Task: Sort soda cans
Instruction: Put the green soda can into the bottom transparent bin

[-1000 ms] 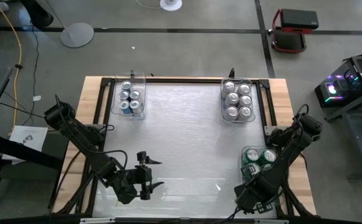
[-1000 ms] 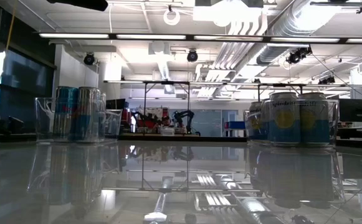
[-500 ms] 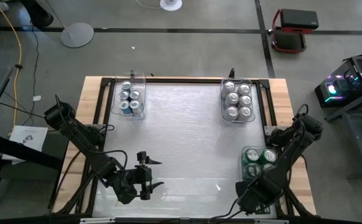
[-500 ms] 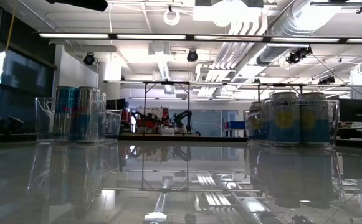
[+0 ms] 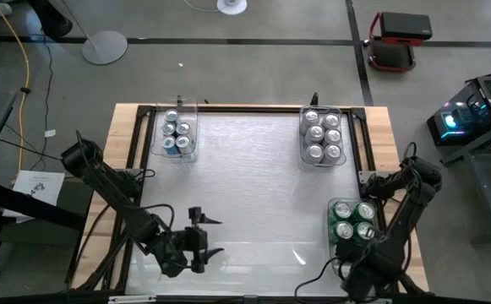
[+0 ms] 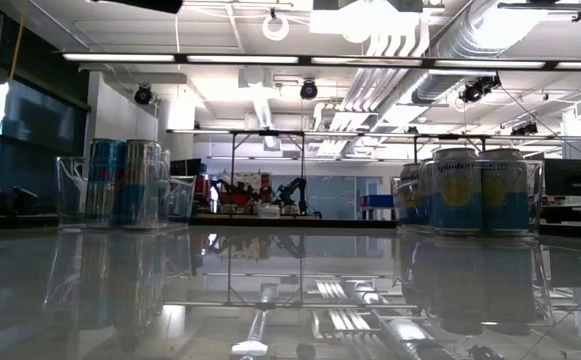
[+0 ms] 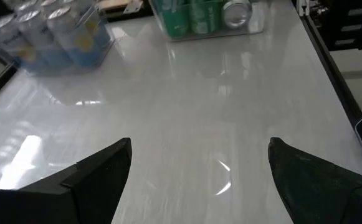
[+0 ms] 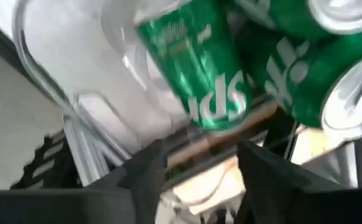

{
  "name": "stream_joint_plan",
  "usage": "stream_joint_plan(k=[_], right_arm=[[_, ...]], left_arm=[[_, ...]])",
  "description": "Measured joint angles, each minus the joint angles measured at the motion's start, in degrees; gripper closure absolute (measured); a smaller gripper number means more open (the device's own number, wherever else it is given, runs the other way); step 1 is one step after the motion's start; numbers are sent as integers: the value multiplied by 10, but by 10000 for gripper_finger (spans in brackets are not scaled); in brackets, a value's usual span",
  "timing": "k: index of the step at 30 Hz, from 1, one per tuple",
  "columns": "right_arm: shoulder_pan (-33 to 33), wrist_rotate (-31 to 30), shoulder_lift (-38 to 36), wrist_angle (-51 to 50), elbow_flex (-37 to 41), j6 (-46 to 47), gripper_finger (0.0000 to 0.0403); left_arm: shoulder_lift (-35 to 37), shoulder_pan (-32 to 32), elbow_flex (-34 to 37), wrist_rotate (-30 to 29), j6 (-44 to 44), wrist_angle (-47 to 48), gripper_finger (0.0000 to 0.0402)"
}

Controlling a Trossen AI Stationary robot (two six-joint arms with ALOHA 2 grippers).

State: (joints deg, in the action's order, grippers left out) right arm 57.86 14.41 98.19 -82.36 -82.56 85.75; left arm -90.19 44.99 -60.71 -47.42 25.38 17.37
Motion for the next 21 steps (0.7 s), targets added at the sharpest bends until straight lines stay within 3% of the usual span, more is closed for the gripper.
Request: stream_joint_plan(k=[4, 9, 16, 21], right_arm=[[12, -45, -1, 10, 10, 8, 177], [16, -41, -1, 47, 54, -22, 143], [17, -99, 0, 73, 109, -115, 134], [20, -105, -3, 135, 152, -153, 134]], left_arm=[[-30, -7, 0, 7, -69, -61, 48], [-72, -22, 0, 38, -109, -126, 48], [-86, -45, 0, 59, -116, -176, 48], [-86, -55, 0, 85, -121, -197, 48]])
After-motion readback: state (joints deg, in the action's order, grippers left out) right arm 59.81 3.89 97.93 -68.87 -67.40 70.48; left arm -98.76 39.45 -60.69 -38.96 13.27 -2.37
